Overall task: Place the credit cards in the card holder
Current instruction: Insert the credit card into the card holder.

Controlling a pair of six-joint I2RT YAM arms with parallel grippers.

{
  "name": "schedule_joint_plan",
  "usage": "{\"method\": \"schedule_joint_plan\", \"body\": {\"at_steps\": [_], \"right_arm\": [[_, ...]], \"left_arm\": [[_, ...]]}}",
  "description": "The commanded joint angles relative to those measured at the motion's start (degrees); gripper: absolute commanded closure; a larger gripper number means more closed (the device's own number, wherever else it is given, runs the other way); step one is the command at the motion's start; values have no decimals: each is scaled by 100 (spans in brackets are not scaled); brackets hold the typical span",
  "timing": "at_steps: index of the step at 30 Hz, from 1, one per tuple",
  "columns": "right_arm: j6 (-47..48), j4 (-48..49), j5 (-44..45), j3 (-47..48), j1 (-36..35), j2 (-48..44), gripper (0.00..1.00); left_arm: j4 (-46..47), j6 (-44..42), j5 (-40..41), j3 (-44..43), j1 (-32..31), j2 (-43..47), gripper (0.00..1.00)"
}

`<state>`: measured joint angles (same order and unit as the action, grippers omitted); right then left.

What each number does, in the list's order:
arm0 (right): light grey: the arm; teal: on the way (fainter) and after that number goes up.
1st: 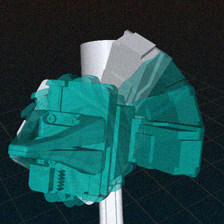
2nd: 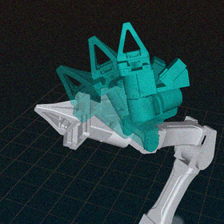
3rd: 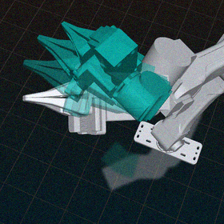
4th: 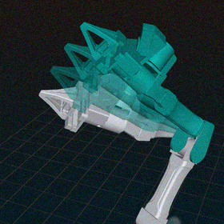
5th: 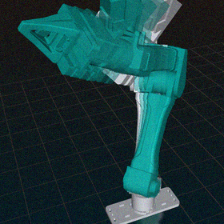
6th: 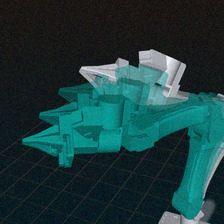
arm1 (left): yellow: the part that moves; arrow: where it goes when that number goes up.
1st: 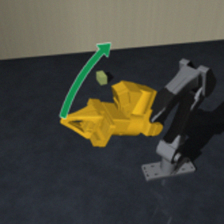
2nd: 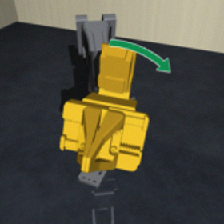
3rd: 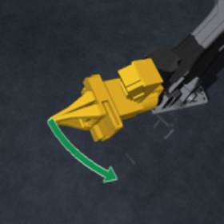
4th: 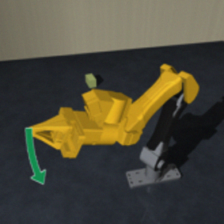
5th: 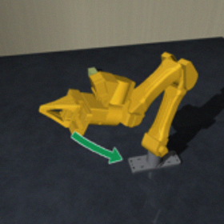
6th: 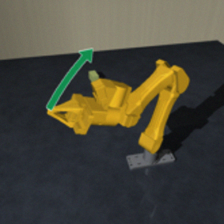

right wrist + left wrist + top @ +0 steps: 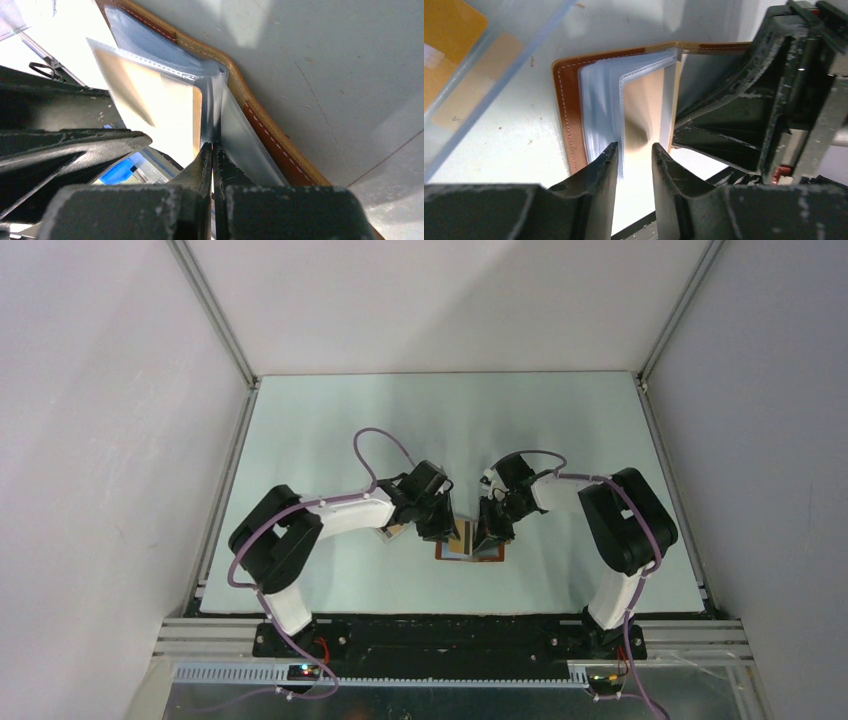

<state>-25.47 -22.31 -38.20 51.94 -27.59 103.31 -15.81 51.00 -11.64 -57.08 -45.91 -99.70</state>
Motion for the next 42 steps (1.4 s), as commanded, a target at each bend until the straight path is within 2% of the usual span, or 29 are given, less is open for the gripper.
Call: {"method": "schedule_joint_plan", "body": {"at_steps": [1, 9, 11, 15, 18, 20, 30, 37, 42], "right_arm": [[70, 15, 164, 57, -35, 159, 100], [76, 16, 129, 57, -34, 167, 100], [70, 1, 128, 57, -35, 139, 100], [69, -57, 136, 61, -14, 18, 100], [75, -146, 134, 60, 18, -200, 100], [87, -227, 141, 61, 48, -374, 100], [125, -548, 265, 56, 295, -868, 95], [172, -529, 204, 62, 382, -808, 95], [204, -500, 105, 30, 458, -940, 95]], "left_arm": [[85, 24, -37, -303, -64, 396, 66], [84, 22, -89, -416, -173, 222, 69], [81, 12, -63, -436, -188, 222, 72], [61, -16, -10, -446, -192, 233, 83], [-52, -28, 89, -473, -193, 268, 97], [-180, -52, 187, -524, -193, 288, 100], [-1346, -352, 700, -1374, -224, 189, 100], [-2445, -490, 1228, -2254, -417, -432, 100], [-2728, -514, 1494, -2579, -525, -723, 100]]}}
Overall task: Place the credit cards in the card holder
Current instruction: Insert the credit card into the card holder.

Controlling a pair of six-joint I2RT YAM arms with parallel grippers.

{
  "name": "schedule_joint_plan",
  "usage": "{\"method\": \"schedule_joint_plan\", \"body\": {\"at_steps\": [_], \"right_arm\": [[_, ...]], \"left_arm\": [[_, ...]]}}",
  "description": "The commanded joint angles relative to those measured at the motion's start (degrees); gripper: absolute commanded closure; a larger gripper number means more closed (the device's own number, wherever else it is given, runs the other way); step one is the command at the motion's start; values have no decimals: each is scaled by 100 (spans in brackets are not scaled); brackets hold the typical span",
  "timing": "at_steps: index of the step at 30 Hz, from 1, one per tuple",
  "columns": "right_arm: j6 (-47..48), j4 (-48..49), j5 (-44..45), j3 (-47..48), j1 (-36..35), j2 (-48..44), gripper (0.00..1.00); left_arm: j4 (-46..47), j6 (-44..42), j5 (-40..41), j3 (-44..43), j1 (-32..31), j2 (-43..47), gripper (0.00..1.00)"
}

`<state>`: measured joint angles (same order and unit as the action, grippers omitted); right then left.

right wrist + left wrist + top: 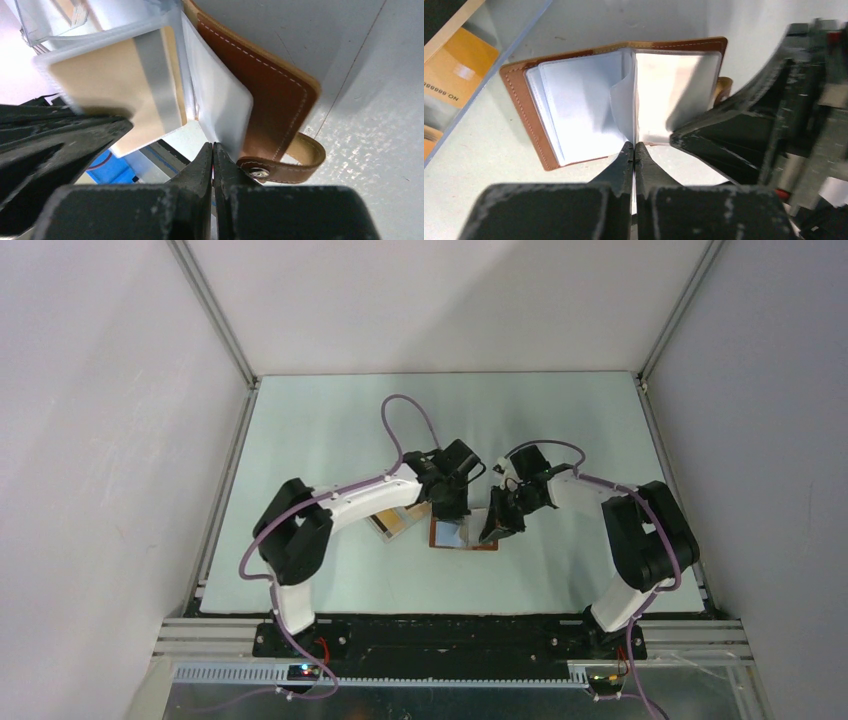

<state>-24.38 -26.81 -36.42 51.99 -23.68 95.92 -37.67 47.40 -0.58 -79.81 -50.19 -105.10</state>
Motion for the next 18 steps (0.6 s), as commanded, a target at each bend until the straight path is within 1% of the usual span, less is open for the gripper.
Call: {"method": "schedule_joint_plan", "body": {"at_steps": [1, 8, 13, 18], "right_arm": [[86, -29, -160, -6, 114, -243, 95], [10, 46, -497, -90, 431, -655, 95], [-15, 9, -491, -141, 631, -885, 95], [-23, 23, -455, -257, 803, -1002, 95]], "left_arm": [[-617, -174, 435, -355, -105, -211, 100], [-901, -204, 612, -574, -174, -443, 100], [-1454, -252, 927, -1291, -333, -812, 100], [-1862, -193, 1058, -1698, -442, -1147, 99]]}}
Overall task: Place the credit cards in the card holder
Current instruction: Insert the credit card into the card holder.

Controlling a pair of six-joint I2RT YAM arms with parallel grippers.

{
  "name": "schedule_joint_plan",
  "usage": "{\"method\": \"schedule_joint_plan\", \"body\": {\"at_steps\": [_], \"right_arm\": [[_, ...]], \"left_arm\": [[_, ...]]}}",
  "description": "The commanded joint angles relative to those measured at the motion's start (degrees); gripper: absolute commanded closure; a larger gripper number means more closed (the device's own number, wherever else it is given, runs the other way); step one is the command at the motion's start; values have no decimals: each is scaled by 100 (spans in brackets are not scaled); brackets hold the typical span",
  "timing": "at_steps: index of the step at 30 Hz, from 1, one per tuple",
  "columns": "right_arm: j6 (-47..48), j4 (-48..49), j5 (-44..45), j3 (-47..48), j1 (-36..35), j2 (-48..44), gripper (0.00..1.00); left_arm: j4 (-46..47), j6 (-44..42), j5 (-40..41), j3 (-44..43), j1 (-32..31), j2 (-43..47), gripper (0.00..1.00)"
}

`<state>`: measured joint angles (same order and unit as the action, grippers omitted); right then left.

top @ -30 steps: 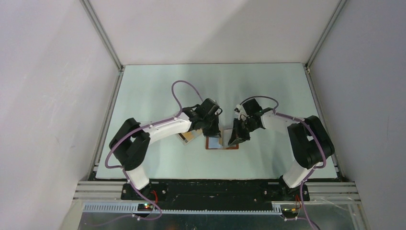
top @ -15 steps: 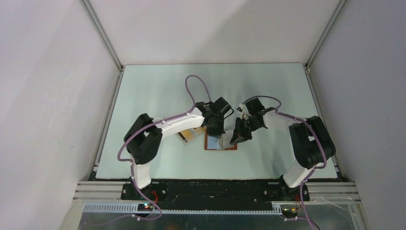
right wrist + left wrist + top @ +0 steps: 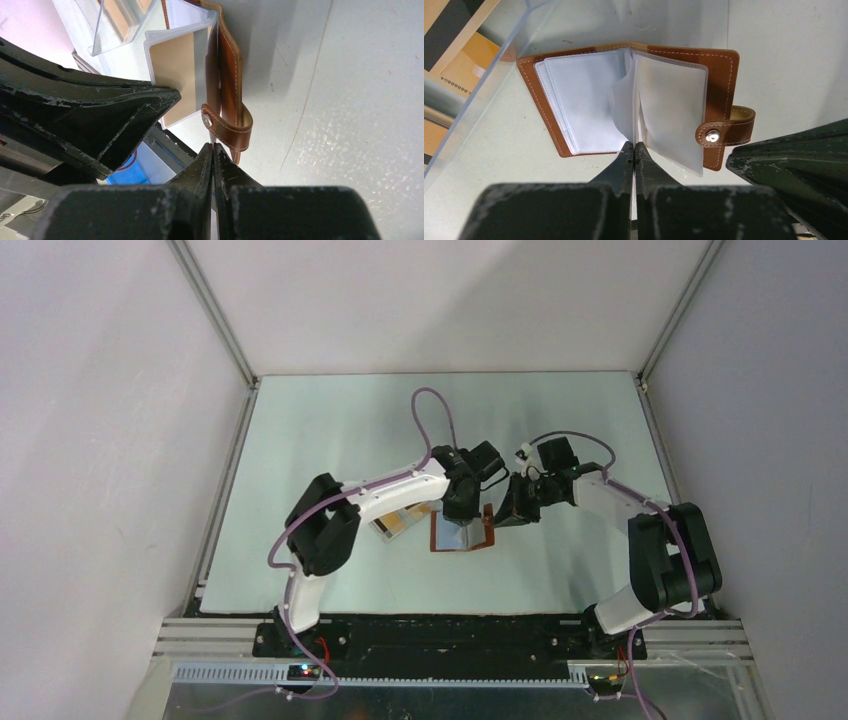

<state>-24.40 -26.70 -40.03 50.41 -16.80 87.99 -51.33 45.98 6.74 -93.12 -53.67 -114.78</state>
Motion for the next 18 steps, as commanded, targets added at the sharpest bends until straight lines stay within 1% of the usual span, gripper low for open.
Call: {"method": "schedule_joint_plan", "body": {"at_steps": [1, 9, 18], "right_arm": [[-25, 26, -98, -118, 133, -209, 95], [-87, 108, -150, -271, 303, -281, 95], [-95, 113, -145, -284, 332, -334, 95]], "left_arm": [[-525, -35, 327, -457, -127, -236, 99], [-1024, -124, 437, -778, -211, -414, 100], [-1842, -117, 906, -1014, -349, -498, 100]]}}
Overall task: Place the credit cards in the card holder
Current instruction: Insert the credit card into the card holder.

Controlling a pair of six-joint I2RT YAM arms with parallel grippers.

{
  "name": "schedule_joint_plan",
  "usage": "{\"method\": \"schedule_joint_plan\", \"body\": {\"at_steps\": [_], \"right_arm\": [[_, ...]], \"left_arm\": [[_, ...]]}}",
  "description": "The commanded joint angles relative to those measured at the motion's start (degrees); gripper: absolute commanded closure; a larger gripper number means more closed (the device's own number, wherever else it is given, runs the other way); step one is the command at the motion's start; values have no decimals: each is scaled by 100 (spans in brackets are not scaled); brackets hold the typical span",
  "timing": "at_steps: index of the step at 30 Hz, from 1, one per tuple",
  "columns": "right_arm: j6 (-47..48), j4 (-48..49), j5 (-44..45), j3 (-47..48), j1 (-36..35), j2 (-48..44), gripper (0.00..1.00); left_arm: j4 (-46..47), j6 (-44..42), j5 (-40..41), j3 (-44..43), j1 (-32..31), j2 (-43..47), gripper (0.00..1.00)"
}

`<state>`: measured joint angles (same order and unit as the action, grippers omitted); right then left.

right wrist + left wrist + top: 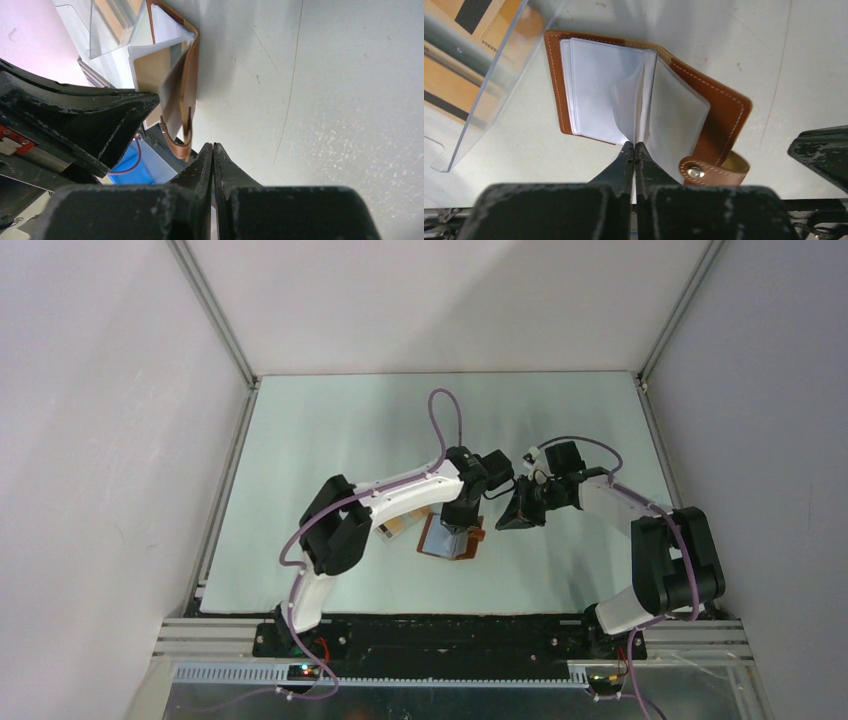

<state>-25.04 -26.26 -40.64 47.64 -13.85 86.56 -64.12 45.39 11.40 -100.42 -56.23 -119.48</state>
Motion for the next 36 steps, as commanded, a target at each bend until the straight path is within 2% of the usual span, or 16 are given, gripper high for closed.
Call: {"method": "schedule_joint_plan", "body": {"at_steps": [1, 8, 19, 20, 27, 31, 36], "right_arm": [[-36, 69, -73, -19, 39, -192, 95], [-38, 112, -39, -138, 101, -207, 95], [-37, 174, -31, -408, 248, -285, 95], [-36, 174, -38, -434, 248, -292, 95], [-11, 145, -40, -470, 258, -348, 95], [18, 131, -51, -475, 260, -353, 95], [58, 104, -62, -483, 261, -332, 95]], "left_arm": [[-691, -48, 510, -302, -109, -34, 100], [-1414, 66, 946, -654, -251, -286, 100], [-1993, 269, 1111, -1632, -618, -1133, 100], [-2068, 273, 1106, -1728, -640, -1189, 98], [-2095, 331, 680, -2319, -807, -1547, 72], [-2001, 311, 576, -2392, -812, -1515, 66], [-1544, 245, 227, -2251, -812, -1356, 63]]}}
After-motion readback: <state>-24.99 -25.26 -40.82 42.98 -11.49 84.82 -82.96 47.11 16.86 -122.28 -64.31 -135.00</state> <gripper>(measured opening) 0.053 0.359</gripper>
